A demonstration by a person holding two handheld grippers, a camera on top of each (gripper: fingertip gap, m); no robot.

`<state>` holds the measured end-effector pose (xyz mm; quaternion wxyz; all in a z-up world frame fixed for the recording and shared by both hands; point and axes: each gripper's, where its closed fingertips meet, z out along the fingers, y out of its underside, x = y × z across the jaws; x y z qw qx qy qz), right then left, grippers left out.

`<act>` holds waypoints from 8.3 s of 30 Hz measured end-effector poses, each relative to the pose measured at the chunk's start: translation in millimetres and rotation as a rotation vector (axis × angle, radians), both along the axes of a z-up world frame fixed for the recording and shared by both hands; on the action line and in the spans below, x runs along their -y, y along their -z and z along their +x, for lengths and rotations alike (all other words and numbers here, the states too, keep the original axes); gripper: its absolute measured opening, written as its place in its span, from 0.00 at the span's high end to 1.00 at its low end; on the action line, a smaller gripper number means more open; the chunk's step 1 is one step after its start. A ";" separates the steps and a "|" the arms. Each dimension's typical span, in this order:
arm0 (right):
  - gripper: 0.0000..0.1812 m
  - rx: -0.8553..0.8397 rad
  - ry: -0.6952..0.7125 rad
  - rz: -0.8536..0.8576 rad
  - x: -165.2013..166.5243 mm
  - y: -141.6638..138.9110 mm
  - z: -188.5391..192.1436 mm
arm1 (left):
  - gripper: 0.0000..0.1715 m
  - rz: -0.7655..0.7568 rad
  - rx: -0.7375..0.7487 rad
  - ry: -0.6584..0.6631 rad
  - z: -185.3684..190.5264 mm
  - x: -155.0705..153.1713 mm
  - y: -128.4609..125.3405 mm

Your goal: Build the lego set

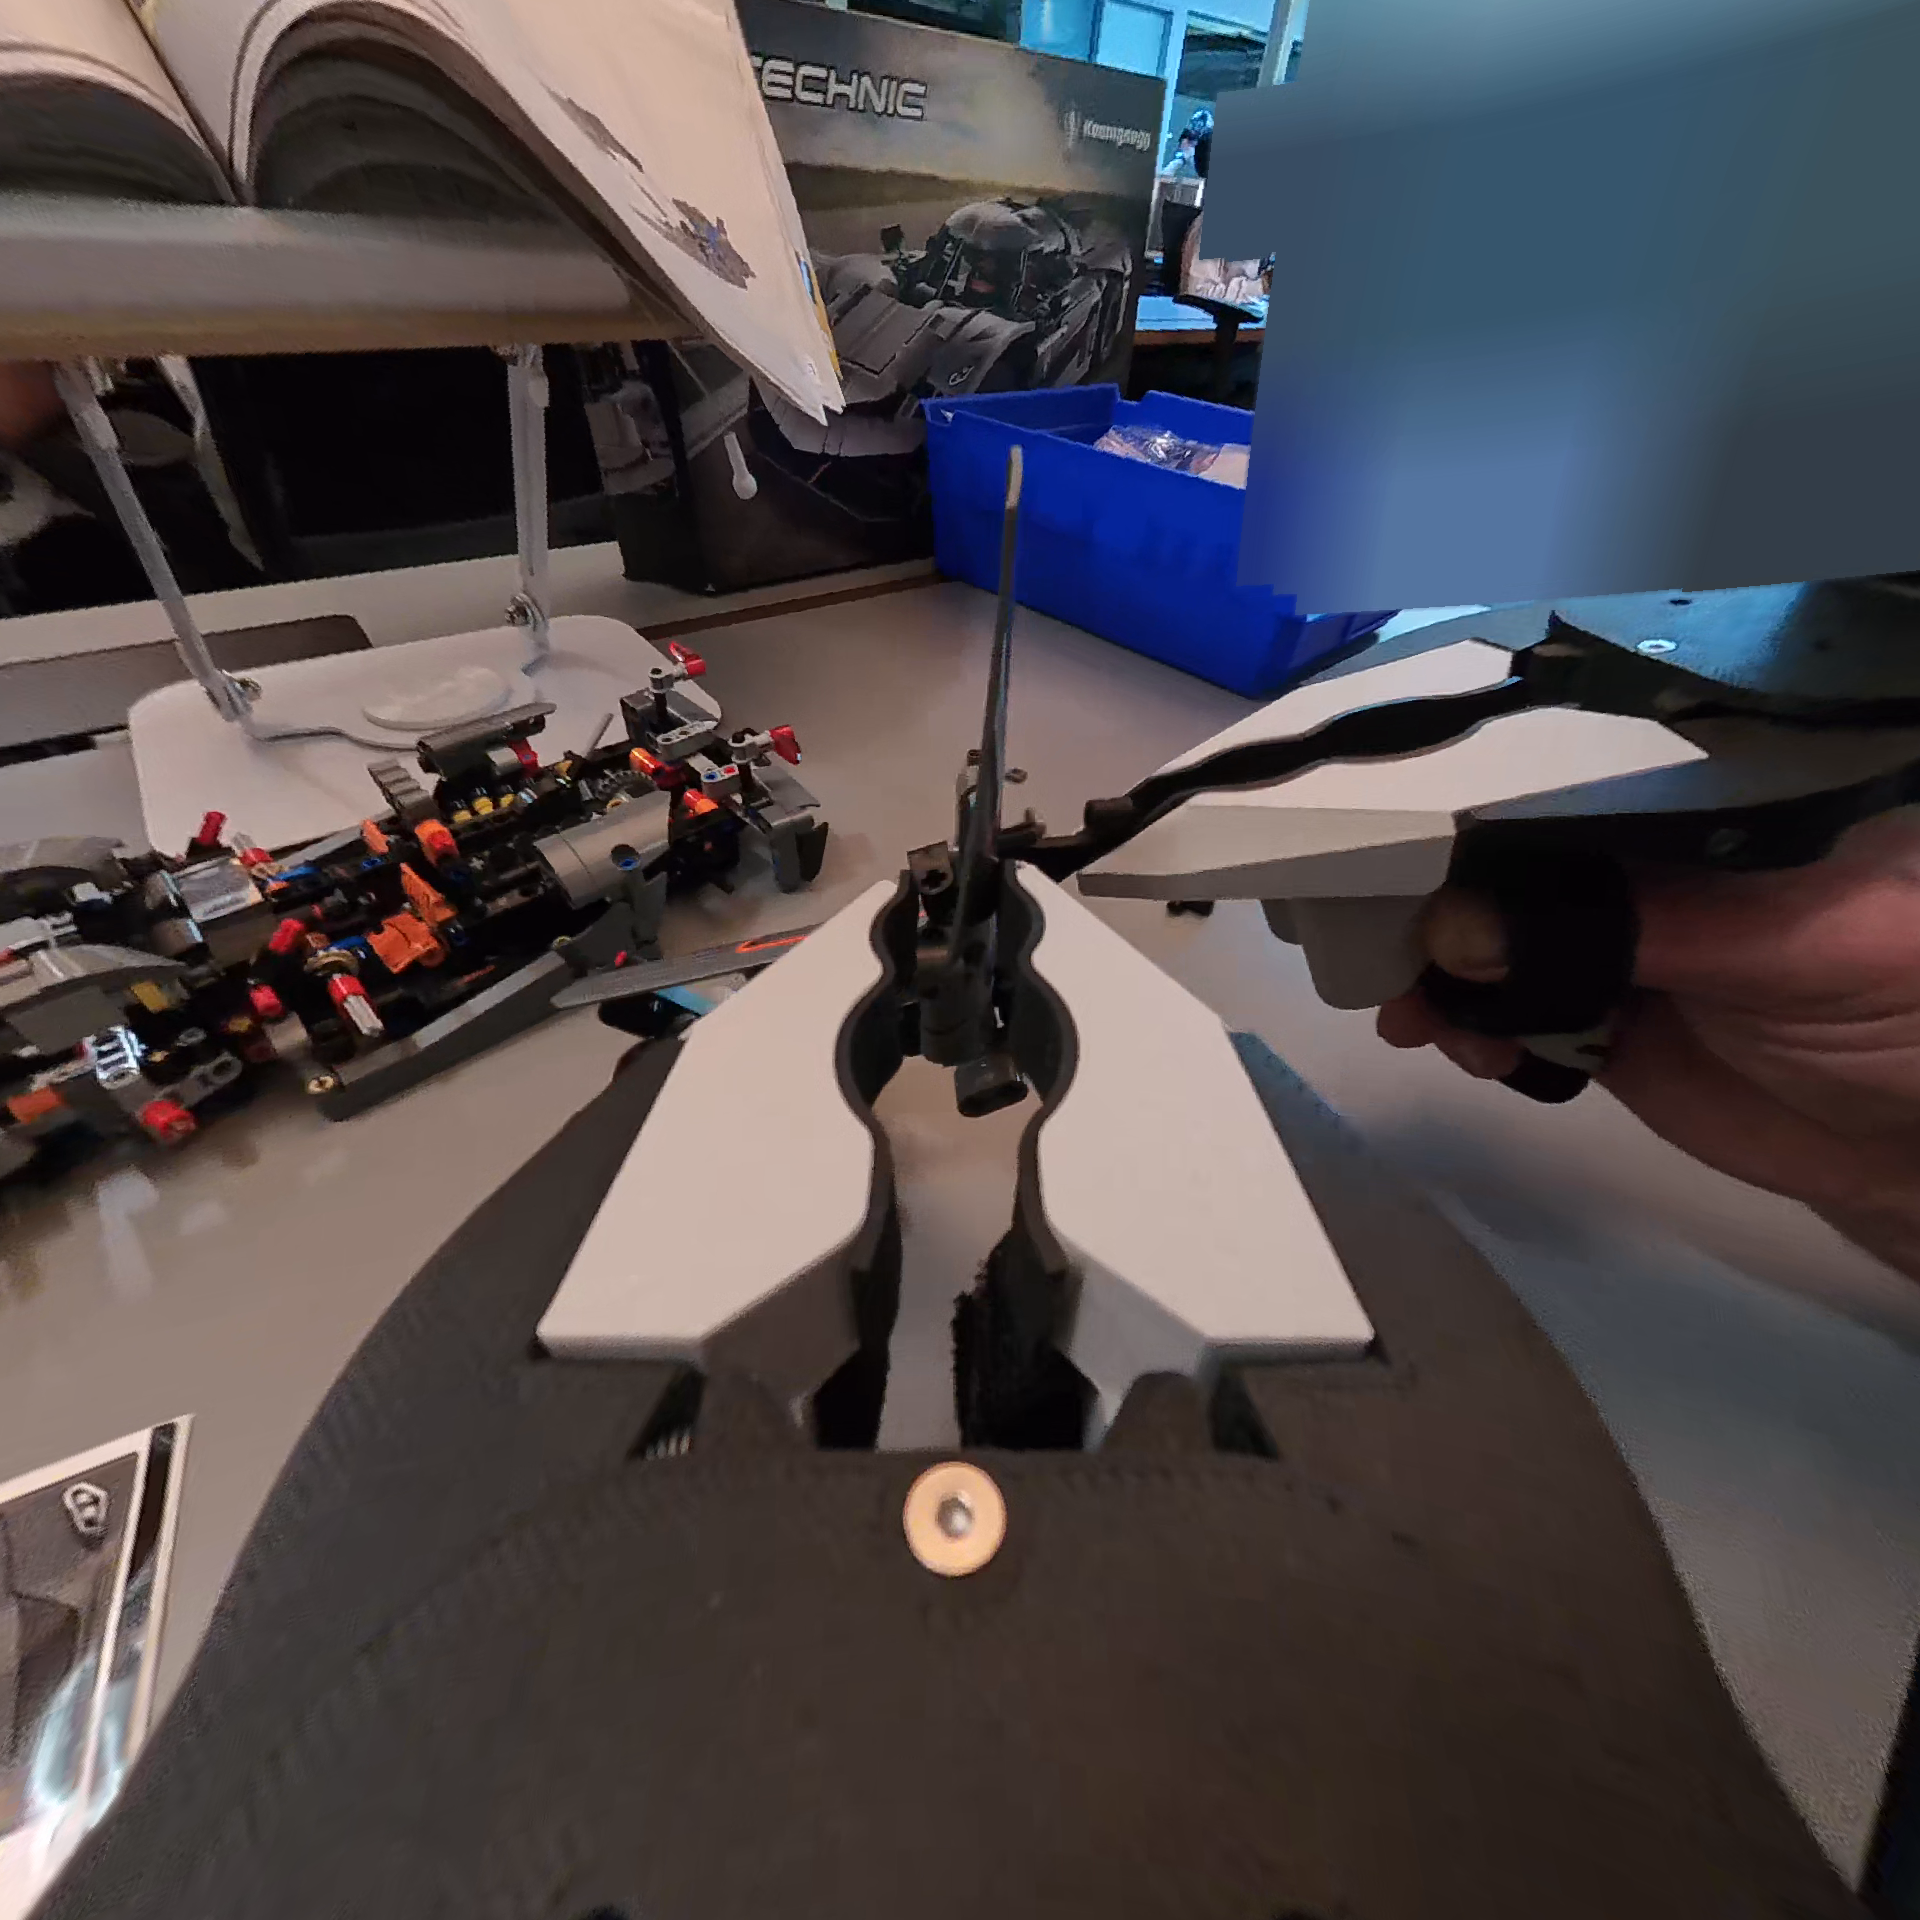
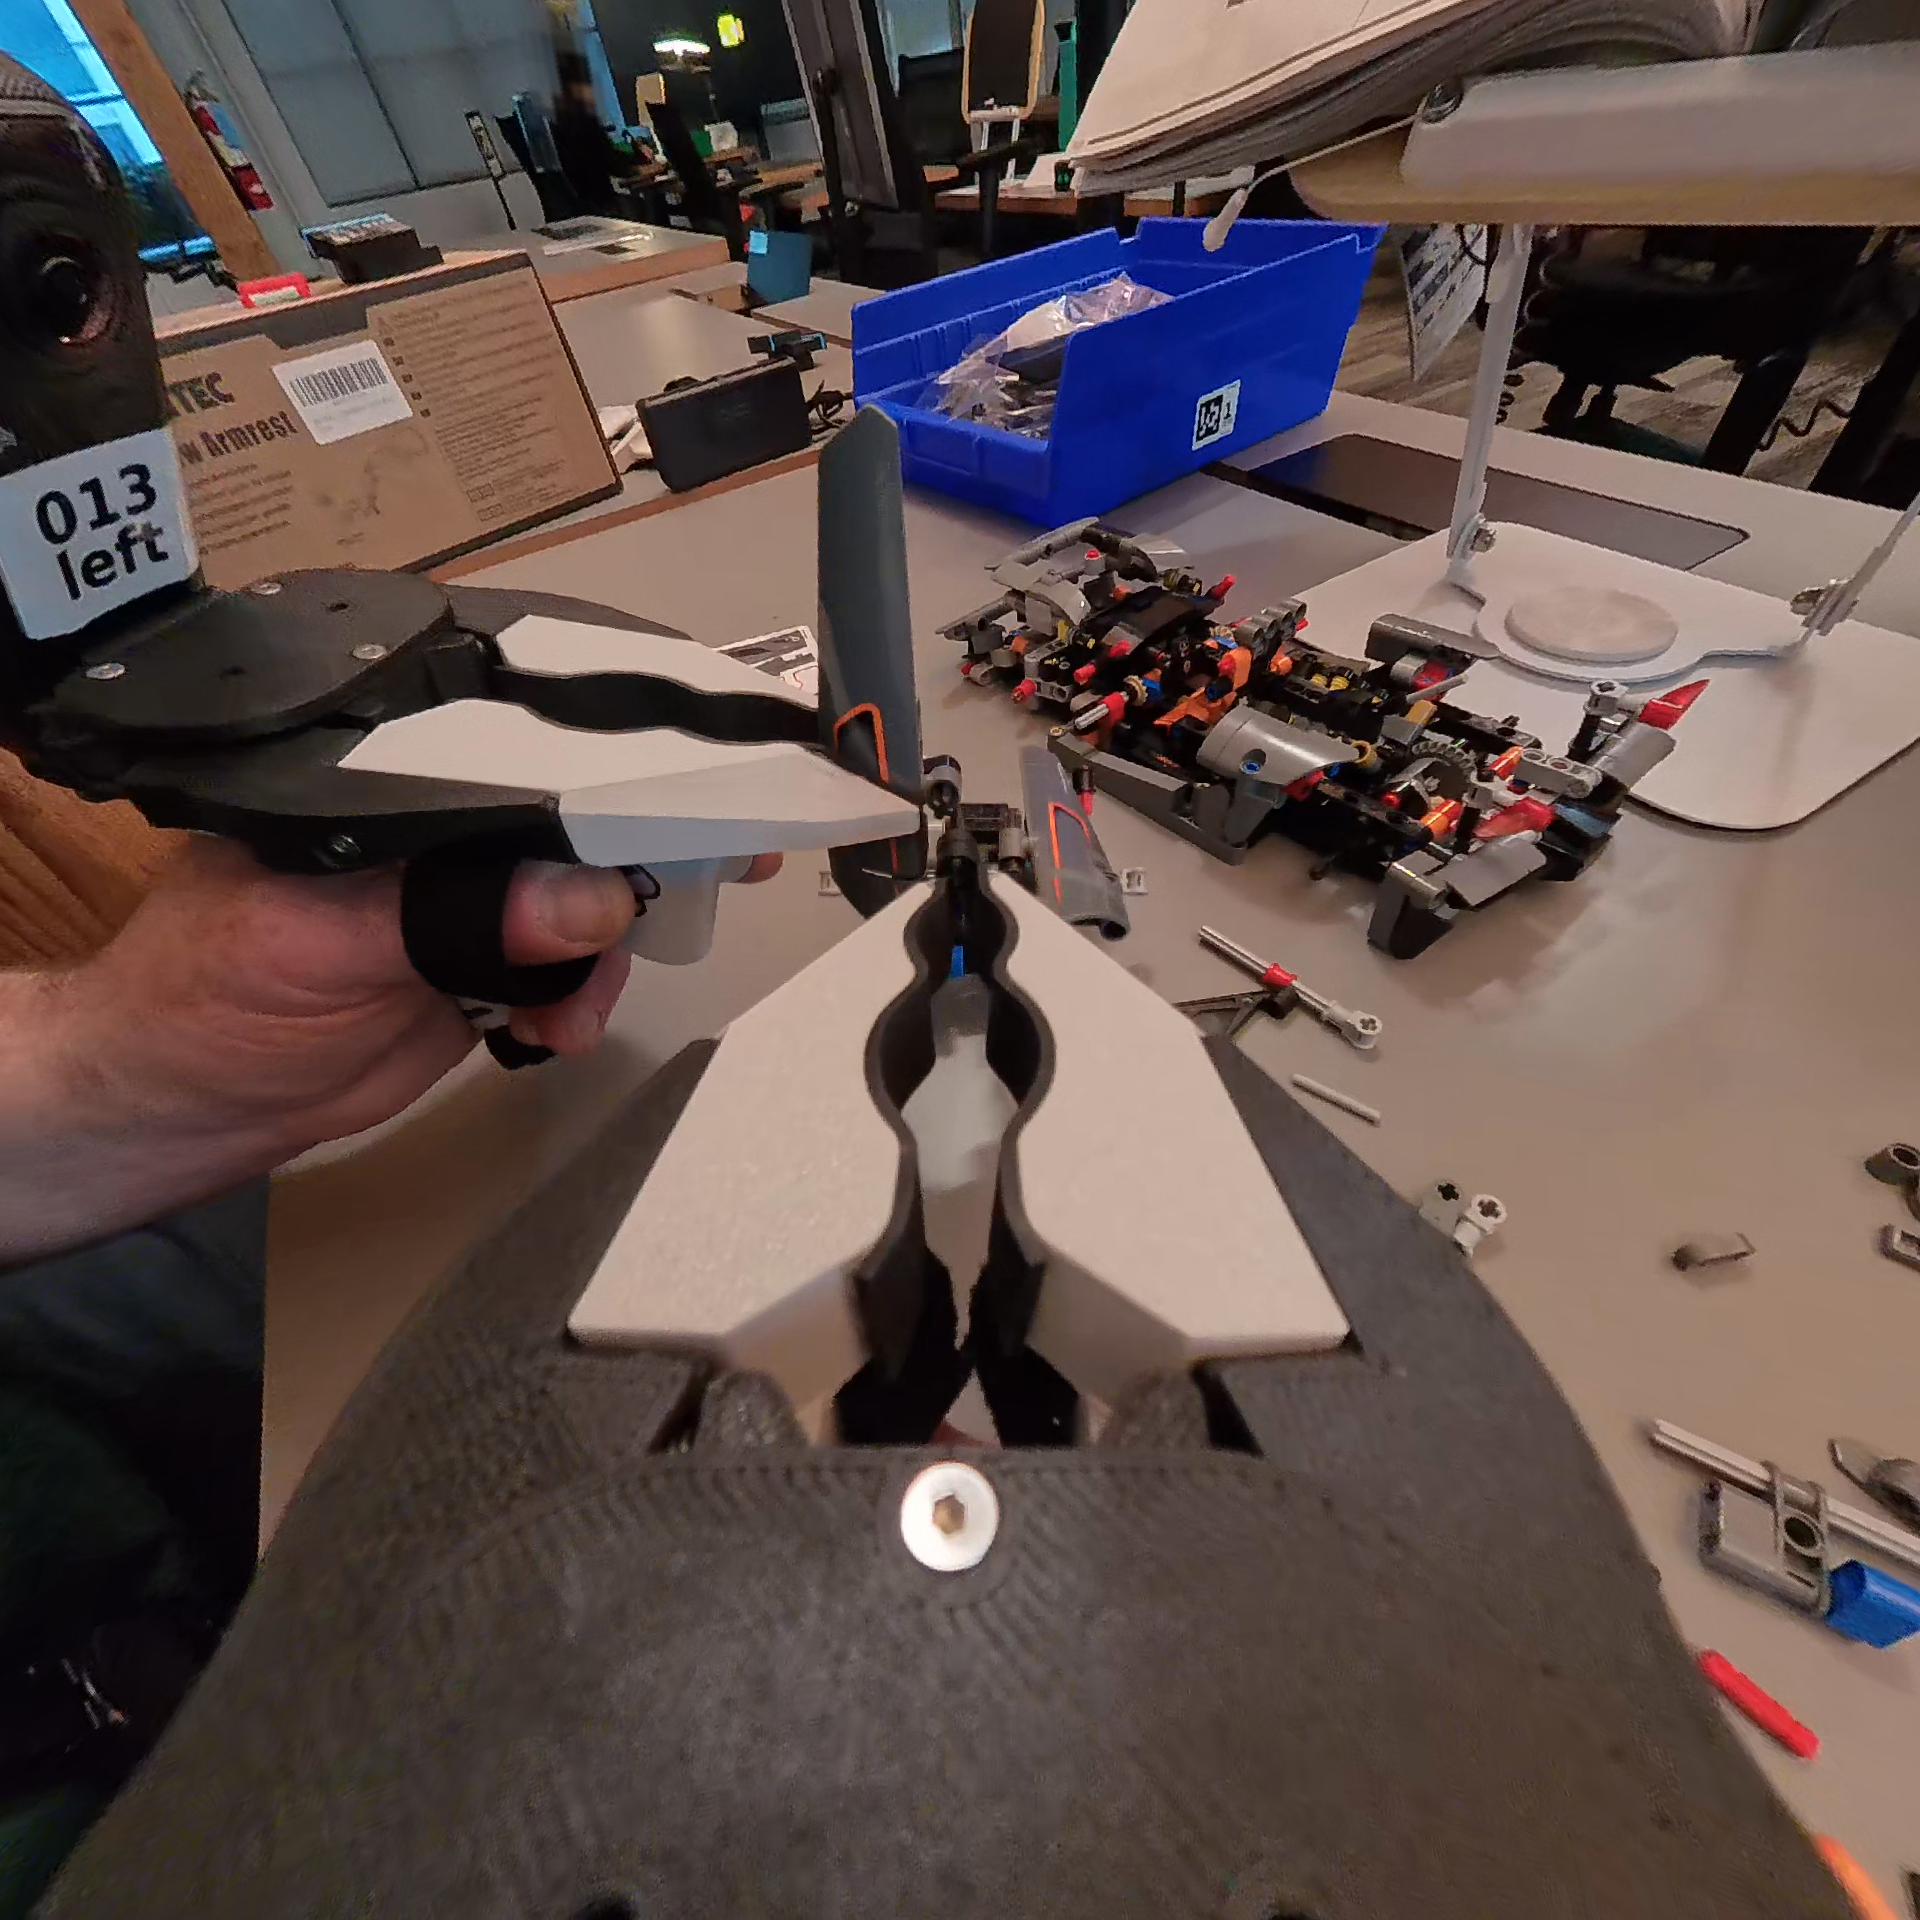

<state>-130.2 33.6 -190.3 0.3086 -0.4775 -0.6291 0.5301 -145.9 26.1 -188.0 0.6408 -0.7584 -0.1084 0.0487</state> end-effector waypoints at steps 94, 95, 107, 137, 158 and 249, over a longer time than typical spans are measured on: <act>0.97 0.215 -0.238 -0.241 19.4 26.3 -1.6 | 0.93 0.022 0.523 0.037 -6.1 8.0 41.3; 0.97 0.226 -0.244 -0.275 18.4 26.2 -1.6 | 0.93 0.023 0.523 0.038 -6.2 8.0 41.2; 0.97 0.324 -0.337 -0.562 20.4 18.4 4.2 | 0.93 0.059 0.473 0.046 -4.3 10.0 33.2; 0.86 0.530 -0.024 0.002 7.6 93.9 88.2 | 0.93 0.022 0.421 0.078 -1.6 10.4 33.9; 0.83 0.520 -0.197 0.173 20.4 89.4 72.2 | 0.93 -0.092 0.164 0.076 -4.2 29.2 35.6; 0.93 0.507 0.209 0.433 -98.0 102.6 114.9 | 0.93 -0.194 -0.117 0.091 18.1 0.6 40.2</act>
